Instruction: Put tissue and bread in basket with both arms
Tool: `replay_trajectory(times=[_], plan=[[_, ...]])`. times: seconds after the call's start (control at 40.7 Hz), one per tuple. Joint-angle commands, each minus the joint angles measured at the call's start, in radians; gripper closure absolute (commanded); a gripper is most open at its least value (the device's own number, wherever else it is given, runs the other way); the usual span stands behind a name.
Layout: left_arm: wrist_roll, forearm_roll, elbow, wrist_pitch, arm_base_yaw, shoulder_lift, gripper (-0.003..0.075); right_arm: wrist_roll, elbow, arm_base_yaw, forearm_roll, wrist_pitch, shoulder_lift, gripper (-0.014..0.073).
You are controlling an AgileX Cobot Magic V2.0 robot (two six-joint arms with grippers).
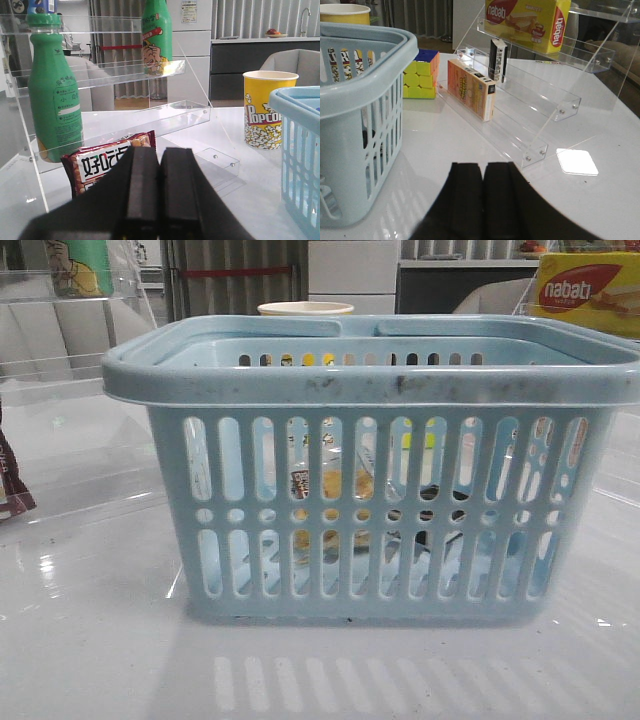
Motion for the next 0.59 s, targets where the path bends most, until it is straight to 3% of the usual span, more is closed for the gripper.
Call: replay_trajectory(times=[0.0, 0.566], plan=[[-0.007, -0.007, 0.006, -0.084, -0.002, -0.018, 0.0627, -0.007, 0.016, -0.006, -0.003, -0.141, -0.035, 0.054], [-0.007, -0.007, 0.006, -0.084, -0.002, -0.018, 0.0627, 0.033, 0.041, -0.004, -0.046, -0.216, -0.031, 0.054]])
